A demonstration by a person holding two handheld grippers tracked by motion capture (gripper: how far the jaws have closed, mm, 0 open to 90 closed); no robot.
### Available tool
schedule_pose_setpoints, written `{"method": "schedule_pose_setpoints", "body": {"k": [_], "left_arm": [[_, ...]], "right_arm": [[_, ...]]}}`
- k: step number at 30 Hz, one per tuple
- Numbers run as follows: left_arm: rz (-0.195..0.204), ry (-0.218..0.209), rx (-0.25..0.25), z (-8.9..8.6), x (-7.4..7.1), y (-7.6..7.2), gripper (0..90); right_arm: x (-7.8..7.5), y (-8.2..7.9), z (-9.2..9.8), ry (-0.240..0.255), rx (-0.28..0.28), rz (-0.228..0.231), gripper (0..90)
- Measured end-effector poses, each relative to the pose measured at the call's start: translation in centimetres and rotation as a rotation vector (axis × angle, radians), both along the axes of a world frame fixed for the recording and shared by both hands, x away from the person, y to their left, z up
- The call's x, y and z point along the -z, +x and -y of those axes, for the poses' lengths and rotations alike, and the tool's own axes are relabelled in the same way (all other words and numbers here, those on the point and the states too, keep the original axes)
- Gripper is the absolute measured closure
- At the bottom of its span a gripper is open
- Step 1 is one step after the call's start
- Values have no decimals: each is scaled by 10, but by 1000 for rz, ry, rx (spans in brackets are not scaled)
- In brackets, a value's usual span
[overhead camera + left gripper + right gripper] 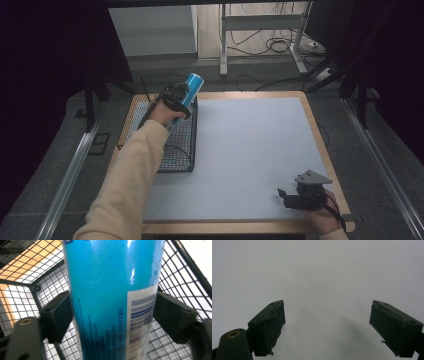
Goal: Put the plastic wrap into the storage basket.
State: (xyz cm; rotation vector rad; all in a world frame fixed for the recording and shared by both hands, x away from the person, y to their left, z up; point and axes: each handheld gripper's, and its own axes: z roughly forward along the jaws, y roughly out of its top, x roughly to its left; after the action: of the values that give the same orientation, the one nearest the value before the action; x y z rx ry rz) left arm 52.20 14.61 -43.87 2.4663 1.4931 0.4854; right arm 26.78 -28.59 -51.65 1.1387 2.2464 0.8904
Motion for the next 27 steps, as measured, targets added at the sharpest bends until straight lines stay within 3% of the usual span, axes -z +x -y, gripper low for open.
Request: {"method": "schedule_pose_setpoints", "body": {"k": [1, 6, 7, 10, 13, 16, 17, 18, 22, 27], "left_arm": [[3, -26, -1, -1, -4, -3, 136], [31, -69, 1, -2, -15, -13, 103], [56, -111, -3, -3, -22, -19, 102], [80, -136, 4, -3, -28, -26, 98], [102, -174, 33, -3, -38, -40, 99], [119, -243, 74, -1, -47, -58, 107], [130, -248, 104, 2, -51, -69, 117], [130, -248, 104, 2, -51, -69, 117], [156, -286, 160, 10, -60, -95, 123], [184, -281, 207, 21, -65, -117, 129]], "right_arm": [[0, 0, 0, 0, 1, -1, 132], [1, 1, 0, -3, 1, -5, 132], [1, 1, 0, -4, -1, -4, 132], [0, 1, -1, -3, -2, -4, 132], [-1, 1, -2, -1, -2, 1, 132], [-2, 2, -3, 2, -5, 4, 132], [-2, 3, -4, 4, -8, 2, 132], [-2, 3, -4, 4, -8, 2, 132], [-3, 3, -5, 9, -11, 7, 132], [-4, 2, -5, 8, -11, 10, 132]]}}
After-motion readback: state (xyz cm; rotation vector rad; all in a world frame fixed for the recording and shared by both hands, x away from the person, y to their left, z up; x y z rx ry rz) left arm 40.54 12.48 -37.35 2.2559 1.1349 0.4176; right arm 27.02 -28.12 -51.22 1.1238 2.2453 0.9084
